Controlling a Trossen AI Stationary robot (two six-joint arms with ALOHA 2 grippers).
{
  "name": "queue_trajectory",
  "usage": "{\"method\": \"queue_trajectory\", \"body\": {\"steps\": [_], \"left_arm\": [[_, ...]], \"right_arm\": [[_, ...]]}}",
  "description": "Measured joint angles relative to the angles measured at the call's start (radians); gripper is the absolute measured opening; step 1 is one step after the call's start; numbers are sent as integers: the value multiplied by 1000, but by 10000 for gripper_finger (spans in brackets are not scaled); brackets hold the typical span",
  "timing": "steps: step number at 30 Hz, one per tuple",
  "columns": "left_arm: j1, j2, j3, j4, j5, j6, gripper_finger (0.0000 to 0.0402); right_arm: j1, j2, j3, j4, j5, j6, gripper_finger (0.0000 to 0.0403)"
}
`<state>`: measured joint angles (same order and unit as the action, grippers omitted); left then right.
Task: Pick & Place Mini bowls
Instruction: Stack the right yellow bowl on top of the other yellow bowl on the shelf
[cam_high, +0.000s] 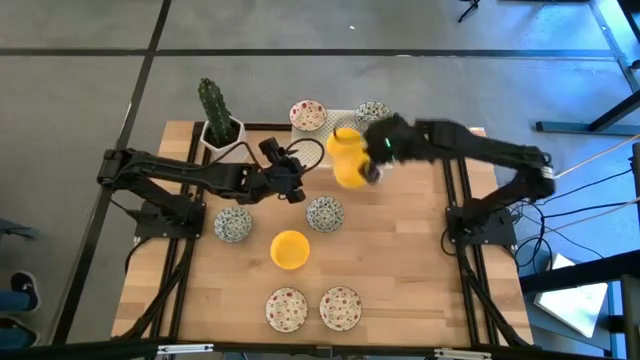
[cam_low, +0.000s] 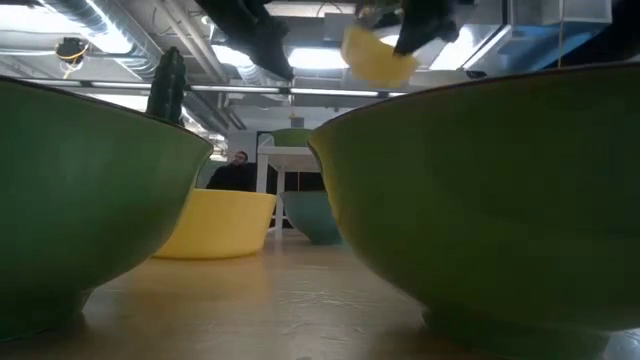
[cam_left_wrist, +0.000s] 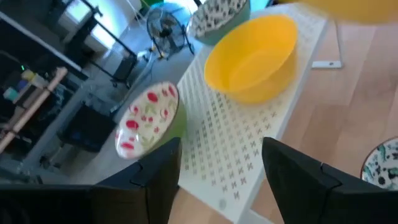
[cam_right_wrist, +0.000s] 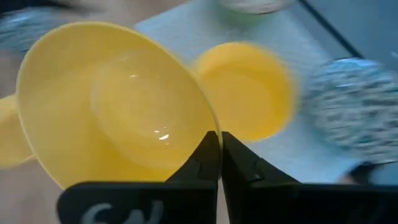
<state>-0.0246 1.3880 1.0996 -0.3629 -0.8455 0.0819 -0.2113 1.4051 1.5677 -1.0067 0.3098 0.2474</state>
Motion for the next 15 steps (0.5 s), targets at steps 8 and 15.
{"method": "queue_trajectory", "body": {"steps": [8, 15], "left_arm": [[0, -1, 0, -117, 13, -79, 219], [0, -1, 0, -114, 39, -80, 219]], "right_arm": [[-243, 193, 180, -31, -202, -81, 7], [-302, 324, 296, -95, -225, -118, 8]]}}
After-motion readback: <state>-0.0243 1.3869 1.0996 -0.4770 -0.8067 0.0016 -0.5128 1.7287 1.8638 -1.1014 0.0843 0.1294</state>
